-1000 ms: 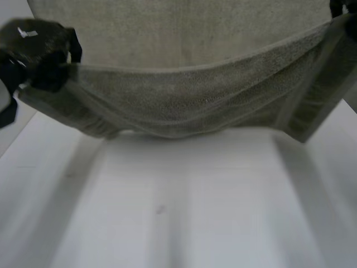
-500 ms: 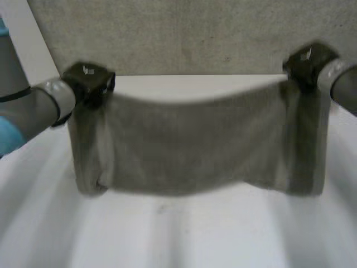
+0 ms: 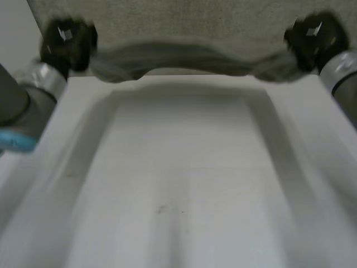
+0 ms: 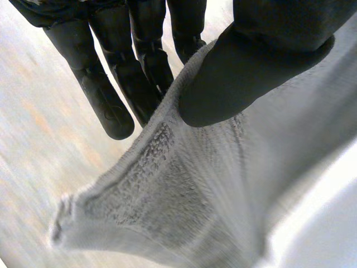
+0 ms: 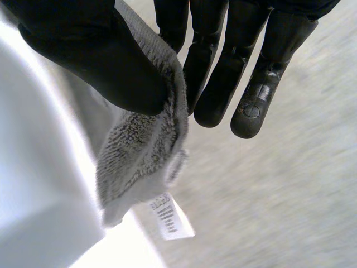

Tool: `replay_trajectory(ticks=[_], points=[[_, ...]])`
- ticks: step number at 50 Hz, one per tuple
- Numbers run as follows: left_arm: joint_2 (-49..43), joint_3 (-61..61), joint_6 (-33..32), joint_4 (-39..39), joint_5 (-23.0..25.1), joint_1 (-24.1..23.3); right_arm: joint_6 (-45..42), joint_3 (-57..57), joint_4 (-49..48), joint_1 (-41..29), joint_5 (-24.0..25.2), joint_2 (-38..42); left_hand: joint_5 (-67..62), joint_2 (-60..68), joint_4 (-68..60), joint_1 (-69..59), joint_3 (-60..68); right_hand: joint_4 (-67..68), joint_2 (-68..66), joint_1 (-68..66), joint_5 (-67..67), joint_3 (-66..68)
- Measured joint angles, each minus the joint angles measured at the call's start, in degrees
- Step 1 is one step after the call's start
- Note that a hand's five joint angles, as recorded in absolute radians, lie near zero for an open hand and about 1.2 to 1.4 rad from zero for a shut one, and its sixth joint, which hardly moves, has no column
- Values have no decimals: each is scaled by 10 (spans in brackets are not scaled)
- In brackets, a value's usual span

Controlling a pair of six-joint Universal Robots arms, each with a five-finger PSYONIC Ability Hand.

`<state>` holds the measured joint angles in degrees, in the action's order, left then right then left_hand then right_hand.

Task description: Fold the towel.

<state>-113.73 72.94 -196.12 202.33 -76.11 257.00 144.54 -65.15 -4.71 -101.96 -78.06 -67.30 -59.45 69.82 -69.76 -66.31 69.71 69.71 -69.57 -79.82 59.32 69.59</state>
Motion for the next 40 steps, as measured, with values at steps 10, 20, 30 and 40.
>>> replay_trajectory(ticks=[10,20,30,40], points=[[-14,237,-48,-4,37,3,-28,-108,47,6,8,74,0,0,0,0,0,0,0,0,0,0],[76,358,-168,-70,40,22,-132,-204,220,49,11,-20,0,0,0,0,0,0,0,0,0,0],[295,432,-275,-321,49,59,-305,-280,412,102,25,-177,0,0,0,0,0,0,0,0,0,0],[265,349,-280,-311,96,62,-242,-219,328,99,74,-132,0,0,0,0,0,0,0,0,0,0]])
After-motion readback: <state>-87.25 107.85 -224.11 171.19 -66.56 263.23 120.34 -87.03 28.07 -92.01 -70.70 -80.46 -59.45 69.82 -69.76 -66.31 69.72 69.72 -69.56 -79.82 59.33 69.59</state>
